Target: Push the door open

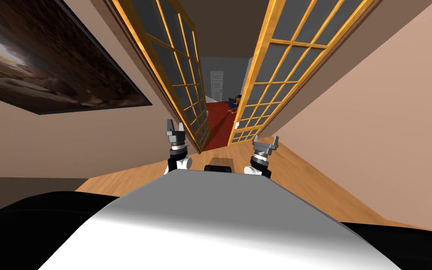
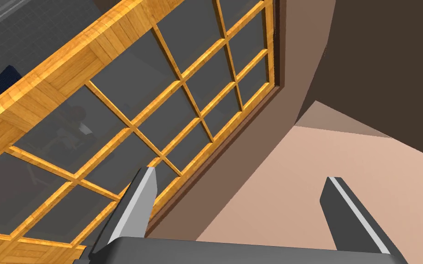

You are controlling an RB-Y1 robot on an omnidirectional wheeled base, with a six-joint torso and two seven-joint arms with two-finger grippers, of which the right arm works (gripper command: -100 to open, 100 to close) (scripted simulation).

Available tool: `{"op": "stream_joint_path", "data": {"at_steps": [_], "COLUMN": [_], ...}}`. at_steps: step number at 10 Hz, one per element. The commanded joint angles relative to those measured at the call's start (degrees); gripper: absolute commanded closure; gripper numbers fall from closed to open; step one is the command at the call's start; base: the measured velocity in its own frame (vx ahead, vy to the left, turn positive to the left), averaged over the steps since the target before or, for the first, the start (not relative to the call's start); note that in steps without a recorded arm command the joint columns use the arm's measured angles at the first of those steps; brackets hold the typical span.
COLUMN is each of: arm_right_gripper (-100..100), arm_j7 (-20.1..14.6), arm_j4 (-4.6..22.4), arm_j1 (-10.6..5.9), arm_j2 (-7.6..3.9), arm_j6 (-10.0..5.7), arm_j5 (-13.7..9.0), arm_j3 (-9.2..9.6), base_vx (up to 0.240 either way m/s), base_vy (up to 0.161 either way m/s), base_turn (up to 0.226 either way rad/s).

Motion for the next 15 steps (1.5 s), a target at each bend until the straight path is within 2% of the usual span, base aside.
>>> {"op": "stream_joint_path", "data": {"at_steps": [1, 2, 4, 5, 6, 13, 14, 15], "arm_right_gripper": [-100, -100, -100, -100, -100, -100, -100, -100], "arm_j7": [-1.25, -2.48, -3.71, -5.01, -5.66, -10.3, -11.65, -12.32], "arm_j4": [1.16, 2.68, 4.19, 5.79, 6.6, 12.3, 13.96, 14.79], "arm_j1": [0.03, -0.02, -0.07, -0.12, -0.15, -0.33, -0.38, -0.4], "arm_j2": [-0.37, -0.65, -0.92, -1.16, -1.28, -2.08, -2.29, -2.39], "arm_j6": [-0.98, -2.19, -3.39, -4.66, -5.3, -9.84, -11.15, -11.81], "arm_j5": [-1.67, -3.41, -5.16, -7.0, -7.93, -14.5, -16.41, -17.36], "arm_j3": [0.27, 0.77, 1.26, 1.79, 2.05, 3.92, 4.46, 4.73], "base_vx": [0.064, 0.053, 0.042, 0.055, 0.075, 0.033, 0.022, 0.019], "base_vy": [-0.075, -0.099, -0.112, -0.123, -0.142, -0.091, -0.138, -0.148], "base_turn": [0.228, 0.326, 0.262, 0.3, 0.364, 0.208, 0.304, 0.308]}}
